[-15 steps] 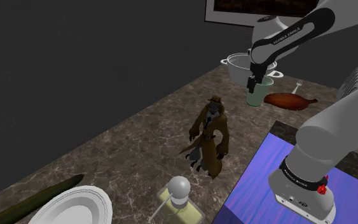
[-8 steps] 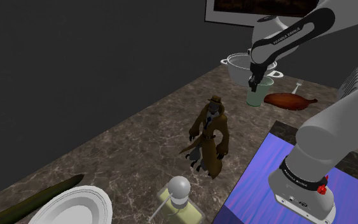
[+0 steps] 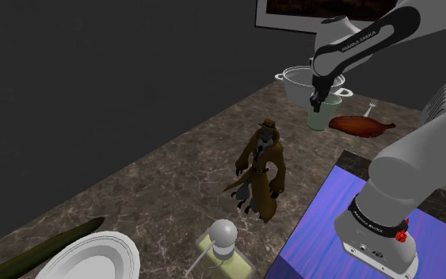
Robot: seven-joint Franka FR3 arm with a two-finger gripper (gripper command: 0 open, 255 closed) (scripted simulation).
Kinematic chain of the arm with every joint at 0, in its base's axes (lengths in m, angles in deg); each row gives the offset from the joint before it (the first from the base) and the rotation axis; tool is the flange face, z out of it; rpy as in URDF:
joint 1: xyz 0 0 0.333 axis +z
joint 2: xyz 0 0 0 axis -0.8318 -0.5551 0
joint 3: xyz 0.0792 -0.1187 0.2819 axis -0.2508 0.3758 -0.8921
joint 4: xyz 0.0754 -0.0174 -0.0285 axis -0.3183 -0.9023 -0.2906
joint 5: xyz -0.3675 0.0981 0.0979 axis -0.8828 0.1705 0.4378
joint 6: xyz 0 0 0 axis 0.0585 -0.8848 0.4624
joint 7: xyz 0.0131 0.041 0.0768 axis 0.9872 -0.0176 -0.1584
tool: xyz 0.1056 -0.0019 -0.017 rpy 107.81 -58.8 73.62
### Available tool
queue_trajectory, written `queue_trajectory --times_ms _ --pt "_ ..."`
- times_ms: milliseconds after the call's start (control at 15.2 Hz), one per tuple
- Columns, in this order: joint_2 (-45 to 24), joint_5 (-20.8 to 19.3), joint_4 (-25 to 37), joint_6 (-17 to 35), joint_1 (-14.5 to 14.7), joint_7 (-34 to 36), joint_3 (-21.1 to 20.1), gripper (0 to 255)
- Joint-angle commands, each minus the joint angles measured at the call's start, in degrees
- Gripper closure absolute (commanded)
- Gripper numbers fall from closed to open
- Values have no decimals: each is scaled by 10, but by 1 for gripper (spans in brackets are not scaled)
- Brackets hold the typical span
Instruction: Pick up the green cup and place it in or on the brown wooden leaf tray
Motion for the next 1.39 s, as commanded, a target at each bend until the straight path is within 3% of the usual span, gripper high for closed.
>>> queue_trajectory --times_ms 0,1056,1320 --pt "11 3 7 -18 1 -4 -2 255" --pt "63 26 85 -145 7 -31 -21 255" --pt "91 6 86 -158 -18 -85 14 255"
